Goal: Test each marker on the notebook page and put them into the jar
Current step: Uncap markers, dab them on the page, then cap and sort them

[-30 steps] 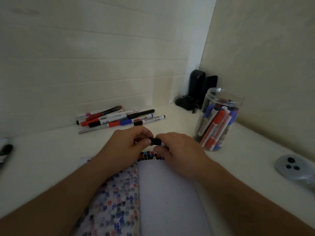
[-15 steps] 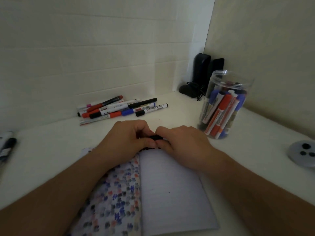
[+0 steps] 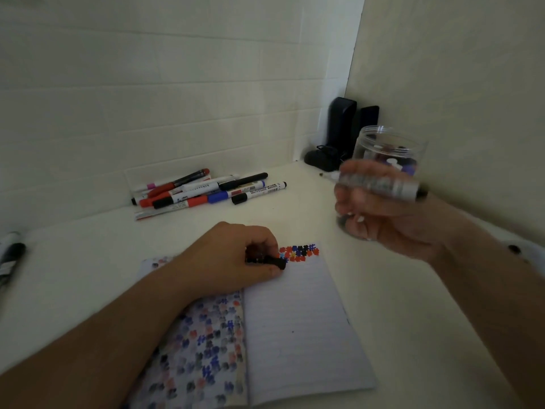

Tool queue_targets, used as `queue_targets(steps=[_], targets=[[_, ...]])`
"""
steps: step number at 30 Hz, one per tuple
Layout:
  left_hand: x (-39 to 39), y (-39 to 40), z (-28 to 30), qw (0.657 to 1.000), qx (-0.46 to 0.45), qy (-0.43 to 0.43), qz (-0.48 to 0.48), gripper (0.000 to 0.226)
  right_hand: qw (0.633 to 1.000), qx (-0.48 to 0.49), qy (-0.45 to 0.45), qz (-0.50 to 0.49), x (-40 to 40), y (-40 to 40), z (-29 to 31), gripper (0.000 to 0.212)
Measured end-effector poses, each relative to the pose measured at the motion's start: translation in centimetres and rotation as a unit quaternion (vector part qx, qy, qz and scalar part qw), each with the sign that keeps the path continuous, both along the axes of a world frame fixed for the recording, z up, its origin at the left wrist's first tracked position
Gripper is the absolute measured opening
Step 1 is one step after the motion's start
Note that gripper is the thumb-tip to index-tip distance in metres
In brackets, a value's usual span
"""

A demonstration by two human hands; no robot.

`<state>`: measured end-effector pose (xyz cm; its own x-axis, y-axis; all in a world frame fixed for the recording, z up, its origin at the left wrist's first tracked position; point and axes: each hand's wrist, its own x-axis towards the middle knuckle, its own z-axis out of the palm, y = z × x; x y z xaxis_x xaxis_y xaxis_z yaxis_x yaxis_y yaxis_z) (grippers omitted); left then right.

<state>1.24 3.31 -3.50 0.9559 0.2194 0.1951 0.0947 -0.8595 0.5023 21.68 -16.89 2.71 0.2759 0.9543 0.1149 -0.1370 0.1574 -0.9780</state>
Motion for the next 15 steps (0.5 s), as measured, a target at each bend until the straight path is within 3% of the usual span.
queue_targets(steps=[5,12,15], targets=[[0.1,-0.1,0.1,1.000,-0.017,0.018,0.001,0.017,0.991,-0.053,-0.068,-0.099,-1.7,1.9,-5.0,0.023],[0.3,-0.1,0.1,0.999,-0.014,0.032,0.009,0.019,0.935,-0.112,-0.246,-0.231,-2.7,3.0,-5.8,0.028],[0.4,-0.1,0.0,0.999,-0.004,0.035,0.008,0.021,0.926,-0.121,-0.252,-0.254,-2.6,3.2,-6.3,0.027]])
